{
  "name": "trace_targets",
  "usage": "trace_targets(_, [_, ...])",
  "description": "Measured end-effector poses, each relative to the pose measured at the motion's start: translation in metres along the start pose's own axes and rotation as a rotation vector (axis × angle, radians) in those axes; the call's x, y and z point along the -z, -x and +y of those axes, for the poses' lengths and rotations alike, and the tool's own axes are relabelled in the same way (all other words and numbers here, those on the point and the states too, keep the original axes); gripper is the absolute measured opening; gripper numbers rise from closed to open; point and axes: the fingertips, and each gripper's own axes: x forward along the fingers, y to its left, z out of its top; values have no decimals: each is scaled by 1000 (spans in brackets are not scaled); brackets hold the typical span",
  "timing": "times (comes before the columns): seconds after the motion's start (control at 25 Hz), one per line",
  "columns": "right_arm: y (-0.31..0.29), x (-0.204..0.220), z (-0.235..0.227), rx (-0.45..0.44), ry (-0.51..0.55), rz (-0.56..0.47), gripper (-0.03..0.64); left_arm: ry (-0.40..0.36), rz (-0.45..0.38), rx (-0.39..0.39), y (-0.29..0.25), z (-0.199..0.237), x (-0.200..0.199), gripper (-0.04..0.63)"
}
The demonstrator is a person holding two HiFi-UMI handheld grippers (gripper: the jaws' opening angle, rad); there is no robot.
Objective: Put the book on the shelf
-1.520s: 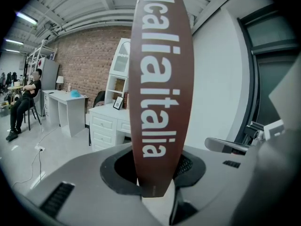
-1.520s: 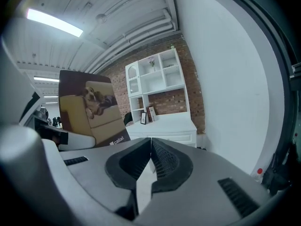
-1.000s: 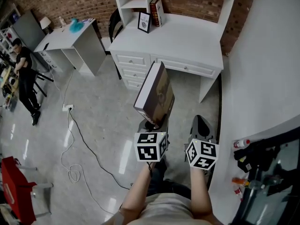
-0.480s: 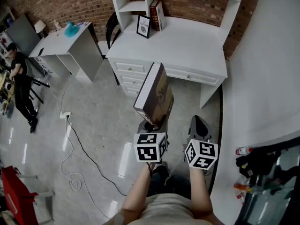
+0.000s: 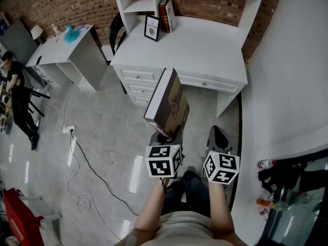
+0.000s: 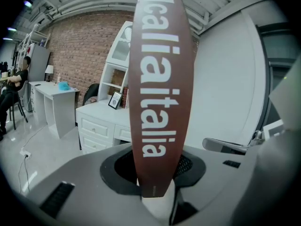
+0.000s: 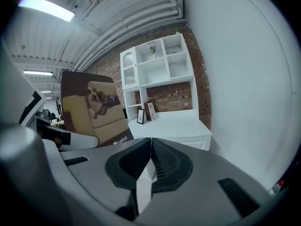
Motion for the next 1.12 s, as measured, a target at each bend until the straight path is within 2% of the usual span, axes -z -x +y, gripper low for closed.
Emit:
trace_targets(0.52, [-61, -16, -12, -54, 7, 10, 17, 9, -5, -49, -48, 11, -23, 147])
trace_targets(1.12, [-148, -60, -67, -114, -9, -5, 17, -1, -23, -119, -135, 2, -75, 147])
